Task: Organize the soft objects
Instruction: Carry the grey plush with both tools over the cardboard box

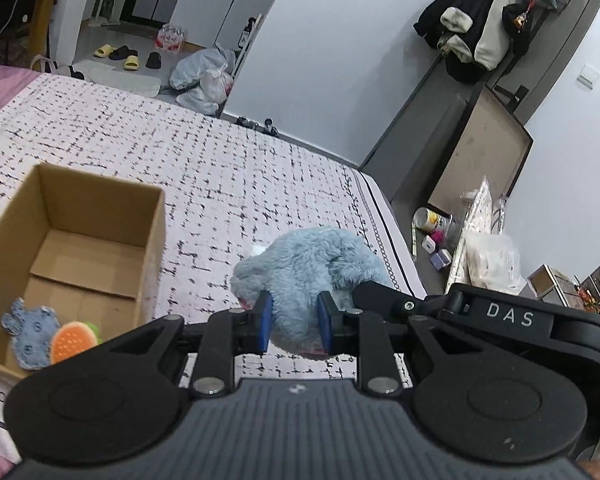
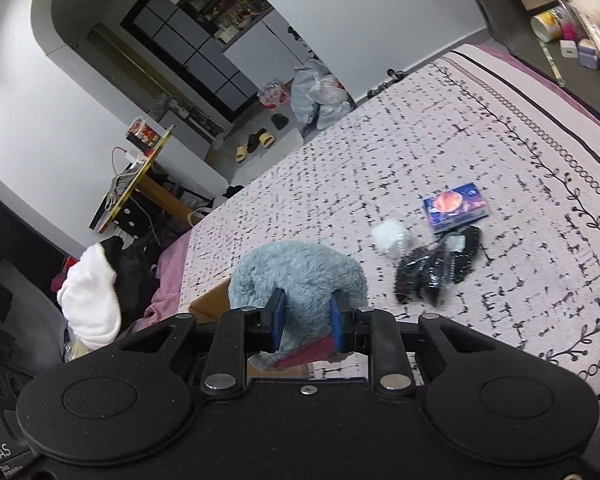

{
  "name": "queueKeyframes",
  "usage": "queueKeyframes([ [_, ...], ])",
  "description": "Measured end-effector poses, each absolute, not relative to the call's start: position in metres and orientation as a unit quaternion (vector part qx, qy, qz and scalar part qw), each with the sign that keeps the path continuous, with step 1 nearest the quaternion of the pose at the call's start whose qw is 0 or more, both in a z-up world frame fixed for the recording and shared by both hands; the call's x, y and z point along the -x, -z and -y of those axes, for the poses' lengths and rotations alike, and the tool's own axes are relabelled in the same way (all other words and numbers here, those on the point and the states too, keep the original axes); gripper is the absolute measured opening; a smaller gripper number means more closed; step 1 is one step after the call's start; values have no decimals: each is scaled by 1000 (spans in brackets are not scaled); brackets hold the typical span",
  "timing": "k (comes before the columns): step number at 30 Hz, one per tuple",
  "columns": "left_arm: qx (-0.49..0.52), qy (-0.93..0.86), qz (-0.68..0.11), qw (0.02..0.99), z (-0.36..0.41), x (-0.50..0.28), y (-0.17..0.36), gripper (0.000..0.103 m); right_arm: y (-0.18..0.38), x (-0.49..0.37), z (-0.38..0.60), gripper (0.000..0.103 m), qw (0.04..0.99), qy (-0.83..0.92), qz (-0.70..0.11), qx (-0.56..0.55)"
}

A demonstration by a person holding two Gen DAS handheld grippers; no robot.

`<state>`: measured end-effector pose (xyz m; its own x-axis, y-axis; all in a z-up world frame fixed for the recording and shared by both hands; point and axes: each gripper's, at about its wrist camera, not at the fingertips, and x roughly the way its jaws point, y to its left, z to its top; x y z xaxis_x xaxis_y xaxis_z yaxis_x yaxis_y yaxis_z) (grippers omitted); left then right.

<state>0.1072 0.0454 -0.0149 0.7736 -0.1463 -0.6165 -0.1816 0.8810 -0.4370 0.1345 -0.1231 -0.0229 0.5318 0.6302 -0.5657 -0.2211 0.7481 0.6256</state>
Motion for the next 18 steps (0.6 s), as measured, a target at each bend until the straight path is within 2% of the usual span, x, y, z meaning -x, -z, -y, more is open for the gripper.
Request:
queueKeyframes([
  [18, 266, -35, -310, 912, -103, -84, 9, 23, 7, -123, 60, 23, 844, -289, -400, -209],
])
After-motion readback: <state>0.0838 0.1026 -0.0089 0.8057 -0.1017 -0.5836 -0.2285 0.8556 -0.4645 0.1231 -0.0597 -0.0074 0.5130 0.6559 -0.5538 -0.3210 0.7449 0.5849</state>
